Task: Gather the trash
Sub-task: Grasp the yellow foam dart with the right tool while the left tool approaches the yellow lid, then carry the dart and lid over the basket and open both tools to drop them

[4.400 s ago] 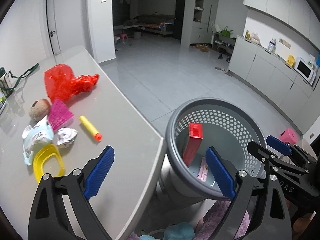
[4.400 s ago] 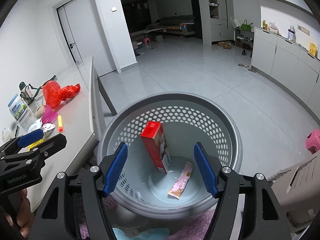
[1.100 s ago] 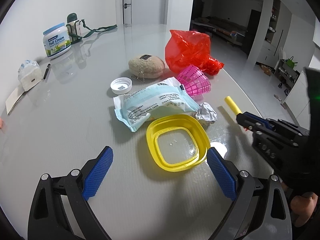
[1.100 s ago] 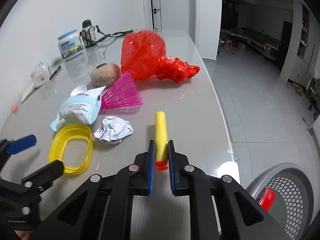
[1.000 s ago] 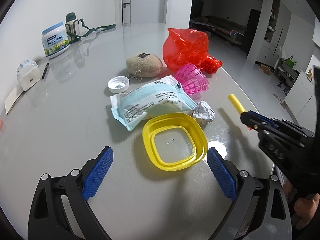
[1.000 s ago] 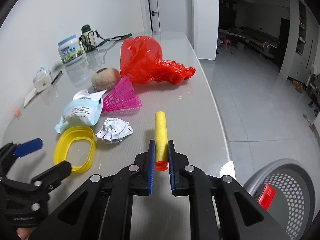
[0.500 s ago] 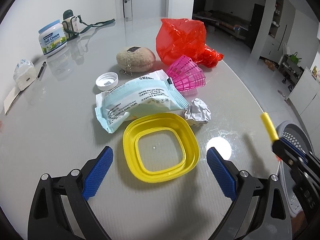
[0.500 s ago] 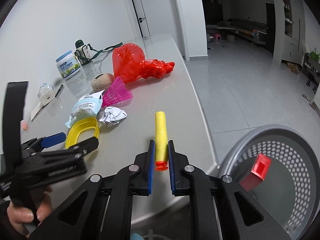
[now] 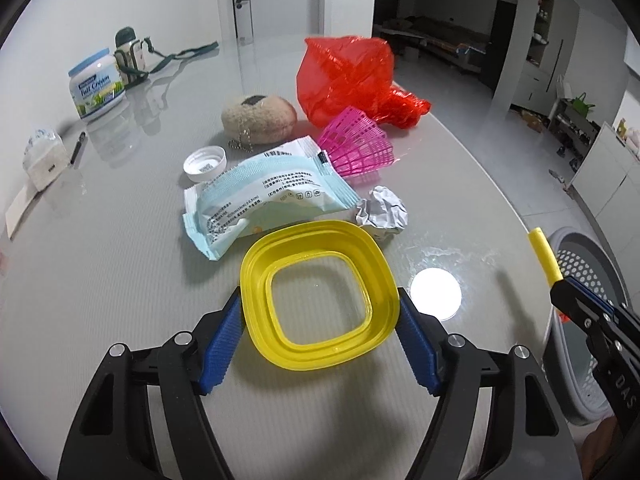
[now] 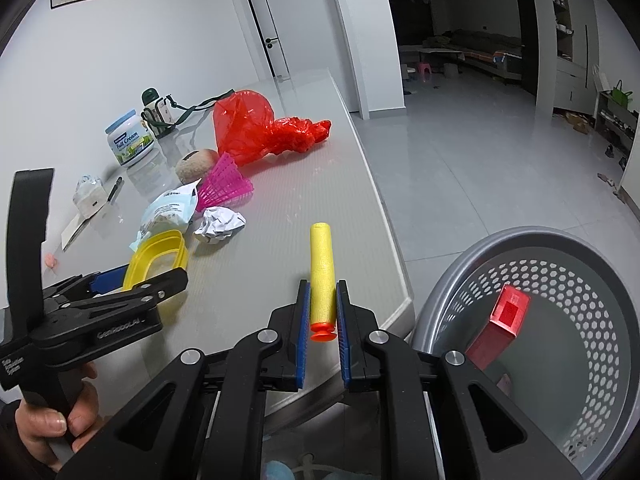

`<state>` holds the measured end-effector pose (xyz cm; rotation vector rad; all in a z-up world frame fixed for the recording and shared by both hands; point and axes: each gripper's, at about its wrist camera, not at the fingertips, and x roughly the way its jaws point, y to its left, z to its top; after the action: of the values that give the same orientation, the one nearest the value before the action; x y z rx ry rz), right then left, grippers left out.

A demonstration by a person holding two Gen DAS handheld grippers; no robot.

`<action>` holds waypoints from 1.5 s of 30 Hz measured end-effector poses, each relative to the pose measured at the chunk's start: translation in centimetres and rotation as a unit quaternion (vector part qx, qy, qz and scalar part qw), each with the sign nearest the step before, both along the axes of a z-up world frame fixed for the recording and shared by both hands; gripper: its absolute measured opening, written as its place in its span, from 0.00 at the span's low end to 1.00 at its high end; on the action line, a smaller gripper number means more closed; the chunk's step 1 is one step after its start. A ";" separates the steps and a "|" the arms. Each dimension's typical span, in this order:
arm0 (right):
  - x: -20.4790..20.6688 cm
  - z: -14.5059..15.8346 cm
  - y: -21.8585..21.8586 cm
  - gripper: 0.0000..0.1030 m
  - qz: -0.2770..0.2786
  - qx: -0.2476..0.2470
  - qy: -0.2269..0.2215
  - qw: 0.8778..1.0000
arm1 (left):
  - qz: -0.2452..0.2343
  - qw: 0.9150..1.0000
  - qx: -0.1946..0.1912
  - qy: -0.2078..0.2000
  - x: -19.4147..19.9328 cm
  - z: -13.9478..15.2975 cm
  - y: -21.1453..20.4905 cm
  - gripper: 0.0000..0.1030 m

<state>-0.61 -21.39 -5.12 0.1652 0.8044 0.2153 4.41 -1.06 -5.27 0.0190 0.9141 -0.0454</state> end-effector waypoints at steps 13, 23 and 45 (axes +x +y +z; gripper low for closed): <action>-4.0 1.8 -3.8 0.12 -0.059 -0.006 -0.018 0.998 | -0.080 0.995 -0.017 -0.062 -2.2 4.3 -4.5 0.68; -8.0 1.4 -11.4 0.12 -0.171 -0.018 -0.004 0.985 | -0.205 0.977 -0.038 -0.047 -2.9 3.7 -13.4 0.68; -9.8 -3.3 -16.6 0.12 -0.218 0.007 0.061 0.974 | -0.290 0.957 0.003 0.027 -3.3 -2.5 -22.0 0.70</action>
<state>-10.41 -38.01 -8.42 0.3651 0.8685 -0.2054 1.07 -23.11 -7.76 0.2931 0.9379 -0.5922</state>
